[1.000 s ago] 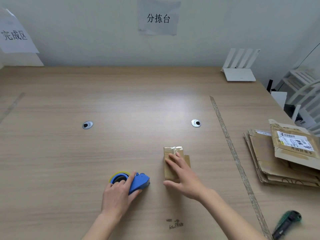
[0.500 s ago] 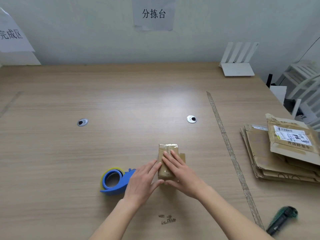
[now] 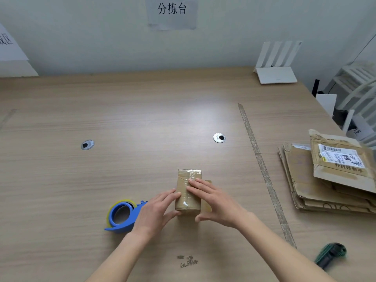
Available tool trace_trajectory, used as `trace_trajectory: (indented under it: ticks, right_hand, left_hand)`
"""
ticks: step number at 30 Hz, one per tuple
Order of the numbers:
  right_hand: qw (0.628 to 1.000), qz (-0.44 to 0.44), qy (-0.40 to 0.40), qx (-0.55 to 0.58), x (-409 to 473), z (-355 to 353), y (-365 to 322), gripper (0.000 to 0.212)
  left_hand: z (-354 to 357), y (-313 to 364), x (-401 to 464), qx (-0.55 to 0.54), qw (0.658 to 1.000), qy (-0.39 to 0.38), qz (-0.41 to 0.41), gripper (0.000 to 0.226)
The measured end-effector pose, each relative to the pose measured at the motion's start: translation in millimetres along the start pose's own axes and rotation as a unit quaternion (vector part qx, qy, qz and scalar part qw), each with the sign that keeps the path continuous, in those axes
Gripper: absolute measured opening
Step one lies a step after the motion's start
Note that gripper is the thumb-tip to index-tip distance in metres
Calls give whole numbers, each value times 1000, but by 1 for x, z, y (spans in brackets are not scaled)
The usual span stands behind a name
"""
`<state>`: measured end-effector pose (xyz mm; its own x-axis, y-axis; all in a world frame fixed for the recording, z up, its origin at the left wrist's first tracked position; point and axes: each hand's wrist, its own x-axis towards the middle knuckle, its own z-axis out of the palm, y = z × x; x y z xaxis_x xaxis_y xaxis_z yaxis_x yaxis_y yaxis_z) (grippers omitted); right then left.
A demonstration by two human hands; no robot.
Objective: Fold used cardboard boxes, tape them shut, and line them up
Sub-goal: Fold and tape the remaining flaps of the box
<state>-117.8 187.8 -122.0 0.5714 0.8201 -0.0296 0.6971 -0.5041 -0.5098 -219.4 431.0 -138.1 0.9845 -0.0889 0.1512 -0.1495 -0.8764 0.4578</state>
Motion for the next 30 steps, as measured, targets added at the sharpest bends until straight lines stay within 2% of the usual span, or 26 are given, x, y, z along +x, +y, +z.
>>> trace_trajectory:
  ticks: [2, 8, 14, 18, 21, 24, 27, 30]
  right_hand:
    - [999, -9, -2, -32, 2, -8, 5, 92]
    - [988, 26, 93, -122, 6, -2, -6, 87]
    - [975, 49, 141, -164, 18, 5, -13, 83]
    - [982, 37, 130, -133, 26, -1, -9, 76]
    - [996, 23, 67, -53, 23, -18, 5, 55]
    - [999, 24, 28, -33, 21, -33, 11, 52]
    - [996, 30, 47, -73, 24, -37, 9, 48]
    - [996, 35, 50, -66, 26, -29, 8, 46]
  left_hand:
    - [-2, -2, 3, -15, 1000, -17, -11, 56]
    - [-2, 4, 12, -53, 997, -41, -45, 63]
    - [-9, 15, 17, -53, 995, -61, -53, 66]
    - [-5, 12, 16, -52, 996, -57, -51, 75]
    - [-6, 12, 18, -57, 995, -57, -57, 76]
    - [-9, 17, 19, -61, 994, -62, -61, 83]
    - [-10, 24, 24, -50, 993, -67, -82, 97]
    - [-9, 31, 30, -48, 991, -47, -112, 90]
